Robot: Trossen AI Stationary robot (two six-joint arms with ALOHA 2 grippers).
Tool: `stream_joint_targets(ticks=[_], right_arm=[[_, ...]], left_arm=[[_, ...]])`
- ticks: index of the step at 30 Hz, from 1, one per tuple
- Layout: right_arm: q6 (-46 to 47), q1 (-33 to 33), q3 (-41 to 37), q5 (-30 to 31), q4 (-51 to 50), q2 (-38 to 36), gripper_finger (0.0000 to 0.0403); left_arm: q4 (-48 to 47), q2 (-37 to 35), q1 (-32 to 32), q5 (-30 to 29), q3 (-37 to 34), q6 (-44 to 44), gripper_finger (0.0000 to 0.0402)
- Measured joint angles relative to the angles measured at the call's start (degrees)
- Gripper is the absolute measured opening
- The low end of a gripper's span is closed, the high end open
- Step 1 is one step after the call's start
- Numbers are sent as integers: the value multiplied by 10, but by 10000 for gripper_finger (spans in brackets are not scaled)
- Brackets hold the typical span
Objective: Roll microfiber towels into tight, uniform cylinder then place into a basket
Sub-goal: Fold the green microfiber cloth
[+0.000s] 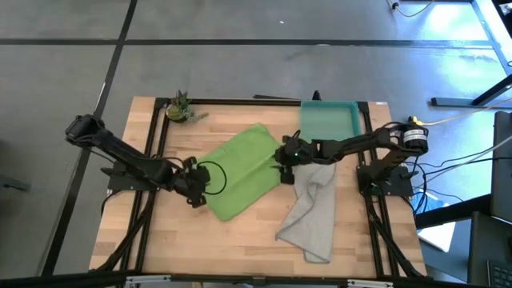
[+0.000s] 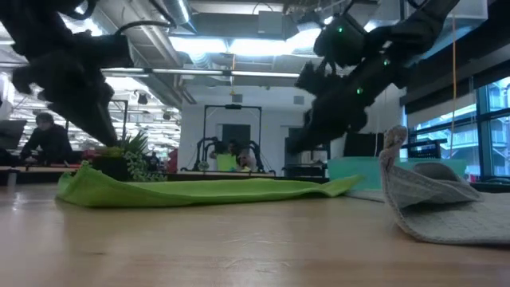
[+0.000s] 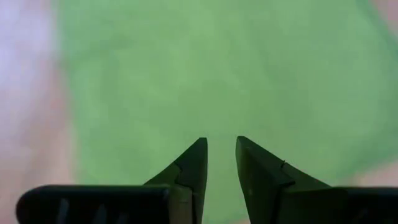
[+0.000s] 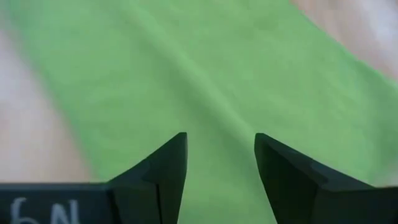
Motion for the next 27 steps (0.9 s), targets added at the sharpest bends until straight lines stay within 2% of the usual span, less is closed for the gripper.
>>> stream_joint_targets(ticks=[3,10,14,20,27], right_arm=[[1,21,0,-57,12,14,188],[18,41,0,-52,12,78,188],[32,33,1,-51,14,100,188],[37,8,2,4,20,107,188],[29,-36,1,6,24,107,188]], left_arm=[[-24,4,11,-30,-13,-12,81],[1,15,39,-29,-84,-73,81],[24,15,39,5,-107,-75,81],[45,13,28,44,-119,-80,81],[124,14,-4,99,-121,-103,81]])
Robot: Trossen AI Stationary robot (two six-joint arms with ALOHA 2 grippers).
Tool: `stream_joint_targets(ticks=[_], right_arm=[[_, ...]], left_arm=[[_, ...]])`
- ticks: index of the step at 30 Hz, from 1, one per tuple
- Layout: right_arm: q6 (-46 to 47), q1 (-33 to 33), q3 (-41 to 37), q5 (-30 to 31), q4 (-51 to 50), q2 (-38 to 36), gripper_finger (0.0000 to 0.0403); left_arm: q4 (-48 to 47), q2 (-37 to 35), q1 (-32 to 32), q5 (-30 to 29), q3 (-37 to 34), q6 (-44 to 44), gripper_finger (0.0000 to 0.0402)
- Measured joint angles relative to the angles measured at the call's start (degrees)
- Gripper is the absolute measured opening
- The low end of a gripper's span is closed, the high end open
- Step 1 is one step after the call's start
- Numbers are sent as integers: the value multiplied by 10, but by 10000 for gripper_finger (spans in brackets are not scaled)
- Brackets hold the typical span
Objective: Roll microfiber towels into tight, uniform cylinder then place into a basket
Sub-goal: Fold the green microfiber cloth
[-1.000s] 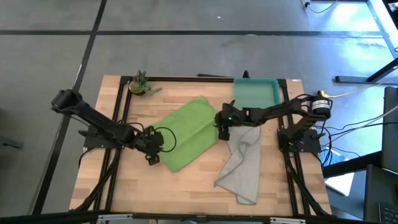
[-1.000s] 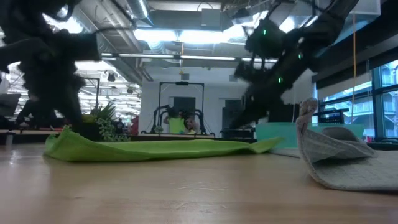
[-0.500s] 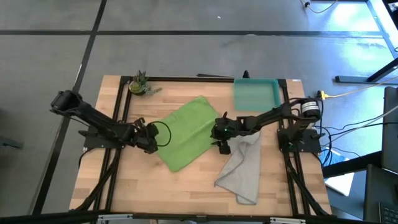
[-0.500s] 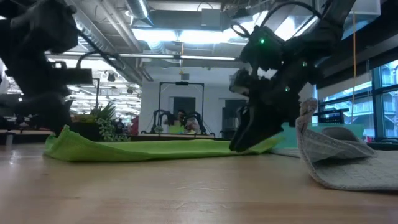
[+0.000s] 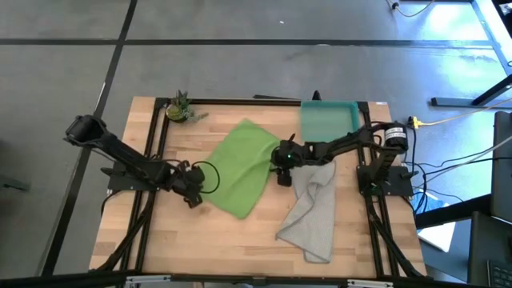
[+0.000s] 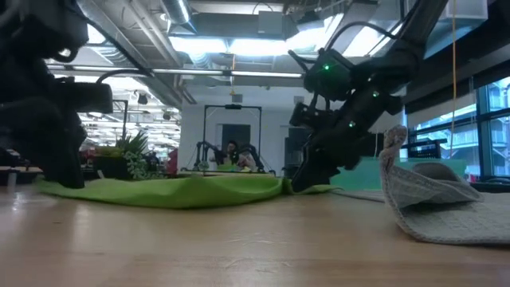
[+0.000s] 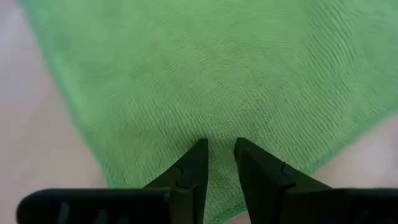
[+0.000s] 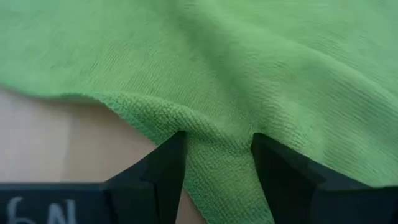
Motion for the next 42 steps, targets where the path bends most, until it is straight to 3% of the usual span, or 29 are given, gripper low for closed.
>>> stream_joint_targets(ticks=[5,10,16,19,22,24,33,42], right_arm=[[-24,-26,0,4,12,1,188],[-74,-28,12,7,-22,-14,188],[-59,4,52,5,-99,-82,188],[-42,24,57,-36,-96,-94,188],[-41,45,53,-96,-65,-82,188],[-41,60,51,-103,-63,-61,188],[-28,70,51,-95,-20,27,188],[-29,44,53,-33,-23,37,188]], left_arm=[[72,3,-12,15,-2,1,81],[61,-1,-12,1,34,33,81],[-49,-4,-8,-104,91,78,81],[-75,-4,5,-131,83,75,81],[-70,0,19,-132,61,65,81],[-67,4,26,-130,43,56,81],[-14,31,14,-96,3,-1,81],[40,42,-44,-70,2,-60,81]])
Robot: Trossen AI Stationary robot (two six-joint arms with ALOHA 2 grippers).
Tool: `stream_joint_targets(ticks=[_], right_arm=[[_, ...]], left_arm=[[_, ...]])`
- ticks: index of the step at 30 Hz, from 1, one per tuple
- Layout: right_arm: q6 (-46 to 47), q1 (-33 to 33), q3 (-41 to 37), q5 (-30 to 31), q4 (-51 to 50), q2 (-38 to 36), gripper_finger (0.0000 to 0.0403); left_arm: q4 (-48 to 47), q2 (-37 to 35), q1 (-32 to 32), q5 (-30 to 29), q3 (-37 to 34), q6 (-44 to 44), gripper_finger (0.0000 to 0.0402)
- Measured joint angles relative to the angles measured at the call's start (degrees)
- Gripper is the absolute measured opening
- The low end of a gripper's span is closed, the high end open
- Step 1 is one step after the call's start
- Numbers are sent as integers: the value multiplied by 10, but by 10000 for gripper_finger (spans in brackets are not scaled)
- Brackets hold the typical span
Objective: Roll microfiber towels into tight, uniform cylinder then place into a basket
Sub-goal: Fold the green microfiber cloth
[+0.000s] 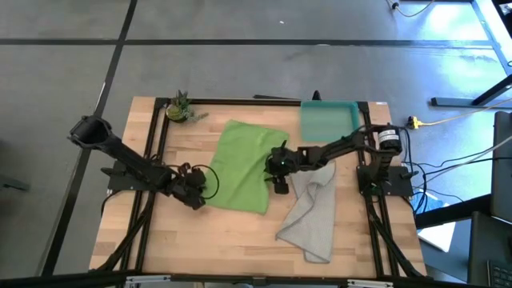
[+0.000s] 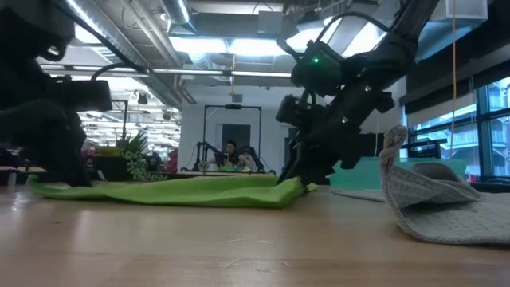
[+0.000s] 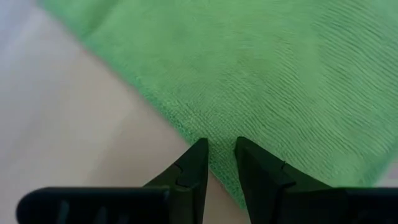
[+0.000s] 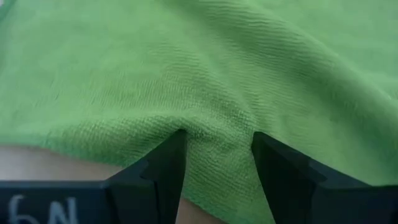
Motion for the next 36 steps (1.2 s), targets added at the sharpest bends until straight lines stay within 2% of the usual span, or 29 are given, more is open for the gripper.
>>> stream_joint_targets(ticks=[6,9,16,19,22,24,31,36], right_arm=[[-14,-21,0,3,2,0,188],[-46,-19,-2,9,-11,-13,188],[-104,23,-1,8,-87,-108,188],[-128,52,-3,-26,-118,-121,188],[-147,85,-2,-84,-118,-120,188],[-148,108,-3,-99,-120,-114,188],[-138,166,-1,-86,-72,-93,188],[-130,177,-2,-77,-41,-54,188]], left_arm=[[37,1,-27,4,-1,-17,81],[40,-2,-33,-22,2,-4,81],[21,-11,-33,-41,50,78,81],[13,-11,-35,-45,57,104,81],[13,-11,-36,-48,57,108,81],[14,-11,-36,-49,57,107,81],[16,-11,-36,-50,58,107,81],[22,-12,-37,-50,58,107,81]])
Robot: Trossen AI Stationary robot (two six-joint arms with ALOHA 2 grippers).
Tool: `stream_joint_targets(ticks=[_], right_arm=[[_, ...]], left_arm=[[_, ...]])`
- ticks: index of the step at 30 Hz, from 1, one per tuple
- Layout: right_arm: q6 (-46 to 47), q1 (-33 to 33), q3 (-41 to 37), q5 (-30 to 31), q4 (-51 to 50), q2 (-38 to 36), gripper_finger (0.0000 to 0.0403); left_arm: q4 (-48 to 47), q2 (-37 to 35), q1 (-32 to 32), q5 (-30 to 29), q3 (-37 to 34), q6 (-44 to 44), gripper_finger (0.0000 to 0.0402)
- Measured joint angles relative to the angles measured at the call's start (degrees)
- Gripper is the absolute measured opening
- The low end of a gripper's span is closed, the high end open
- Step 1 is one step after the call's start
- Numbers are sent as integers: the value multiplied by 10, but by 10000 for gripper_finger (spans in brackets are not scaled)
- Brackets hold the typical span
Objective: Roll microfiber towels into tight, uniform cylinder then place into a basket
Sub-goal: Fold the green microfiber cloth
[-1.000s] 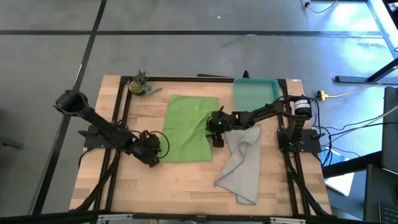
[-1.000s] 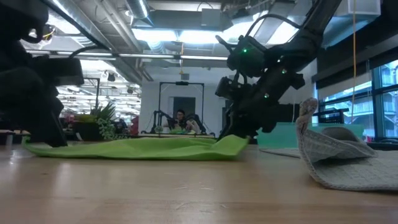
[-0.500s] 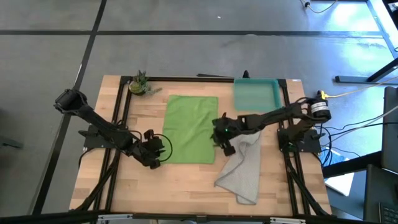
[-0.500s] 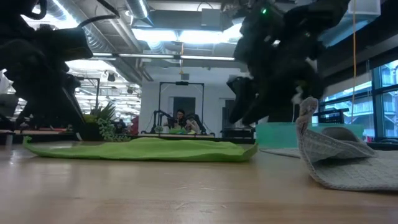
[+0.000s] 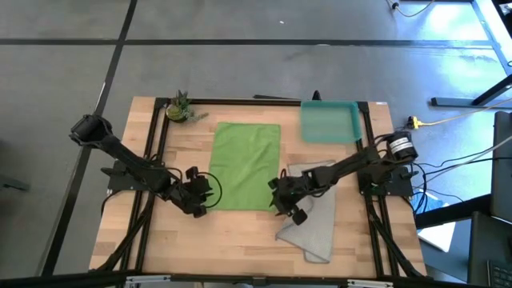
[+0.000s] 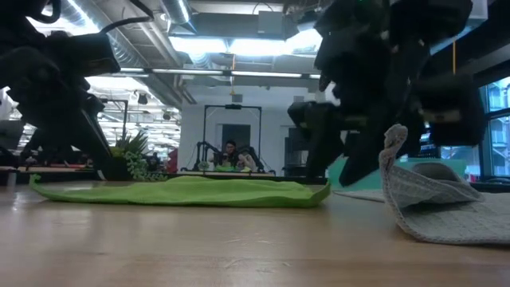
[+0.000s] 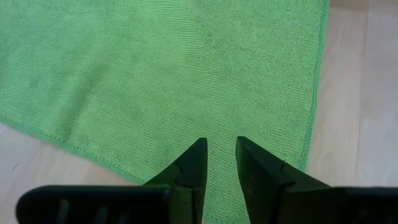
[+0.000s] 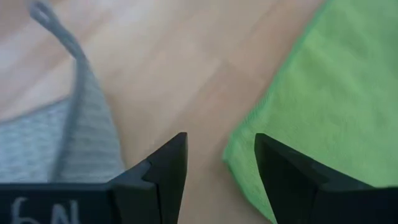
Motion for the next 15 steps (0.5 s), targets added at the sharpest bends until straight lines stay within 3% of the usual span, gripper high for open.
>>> stream_joint_targets(ticks=[4,8,11,15], right_arm=[[15,0,0,53,-1,16,188],[17,-1,0,62,-3,24,169],[24,-1,0,72,-4,23,126],[10,-1,0,81,1,23,36]], left_arm=[[3,0,-2,0,0,0,81],[5,0,-2,0,0,0,81],[6,0,-2,0,0,0,81],[6,0,-2,0,0,0,81]])
